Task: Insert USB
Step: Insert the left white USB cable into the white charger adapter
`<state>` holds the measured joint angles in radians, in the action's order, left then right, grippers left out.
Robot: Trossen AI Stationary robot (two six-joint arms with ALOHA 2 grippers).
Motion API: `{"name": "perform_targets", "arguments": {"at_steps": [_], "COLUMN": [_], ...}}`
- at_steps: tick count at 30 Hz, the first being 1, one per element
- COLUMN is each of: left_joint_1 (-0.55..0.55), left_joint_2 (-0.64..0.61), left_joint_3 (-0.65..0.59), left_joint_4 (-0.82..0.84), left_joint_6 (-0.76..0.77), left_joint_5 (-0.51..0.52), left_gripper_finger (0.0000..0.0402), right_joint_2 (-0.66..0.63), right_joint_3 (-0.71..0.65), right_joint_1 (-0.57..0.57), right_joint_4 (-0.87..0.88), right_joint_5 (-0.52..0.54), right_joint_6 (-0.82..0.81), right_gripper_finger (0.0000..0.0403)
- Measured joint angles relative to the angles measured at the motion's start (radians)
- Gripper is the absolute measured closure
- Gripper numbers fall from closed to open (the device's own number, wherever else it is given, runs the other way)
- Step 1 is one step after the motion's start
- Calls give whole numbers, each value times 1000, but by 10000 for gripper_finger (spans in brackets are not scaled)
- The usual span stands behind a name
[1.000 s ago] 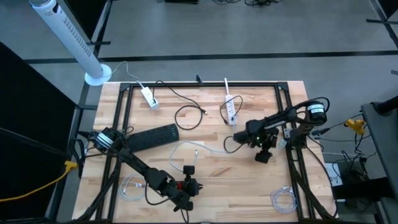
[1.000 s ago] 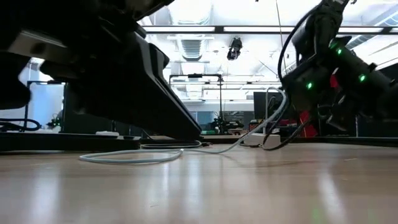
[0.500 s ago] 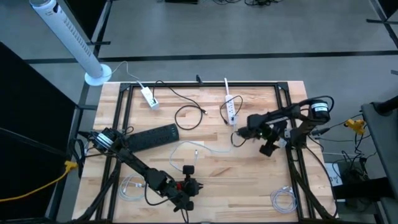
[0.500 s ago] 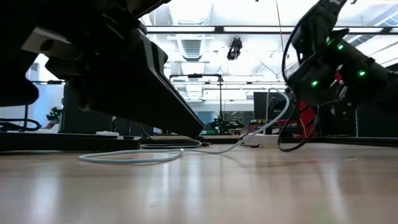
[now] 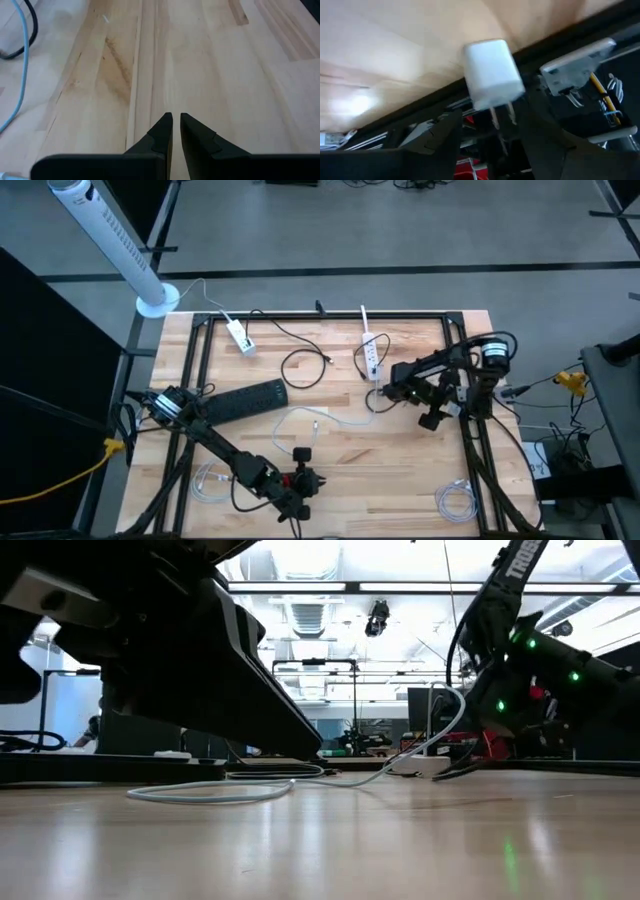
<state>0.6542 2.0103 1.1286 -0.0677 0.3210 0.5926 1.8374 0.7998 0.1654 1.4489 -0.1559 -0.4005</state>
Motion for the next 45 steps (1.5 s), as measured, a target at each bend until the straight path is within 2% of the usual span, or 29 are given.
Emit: {"name": "perform_targets", "arguments": {"at_steps": [2, 5, 7, 13, 17, 21, 28, 35, 40, 45], "left_joint_1": [6, 17, 23, 26, 26, 25, 27, 37, 39, 41], "left_joint_2": [0, 0, 0, 0, 0, 0, 0, 0, 0, 0], "left_joint_3": [0, 0, 0, 0, 0, 0, 0, 0, 0, 0], "left_joint_4": [6, 9, 11, 11, 10, 8, 3, 1, 1, 2], "left_joint_6": [3, 3, 3, 3, 3, 3, 30, 55, 65, 75], "left_joint_5": [0, 0, 0, 0, 0, 0, 0, 0, 0, 0], "left_gripper_finger": [377, 377, 377, 377, 377, 377, 377, 377, 377, 377], "right_joint_2": [16, 6, -19, -137, -227, -302, -429, -484, -506, -528], "right_joint_3": [3, 5, 14, 42, 42, 42, 38, -60, -148, -204], "right_joint_1": [-17, -53, -84, -173, -238, -289, -359, -411, -414, -417], "right_joint_4": [-7, -69, -95, -94, -97, -103, -158, -235, -321, -403], "right_joint_5": [-63, -278, -353, -287, -273, -210, -156, -139, -116, -71], "right_joint_6": [5, 1, -6, -121, -238, -347, -513, -609, -629, -650], "right_gripper_finger": [238, 258, 271, 301, 300, 271, 188, 121, 108, 123]}}
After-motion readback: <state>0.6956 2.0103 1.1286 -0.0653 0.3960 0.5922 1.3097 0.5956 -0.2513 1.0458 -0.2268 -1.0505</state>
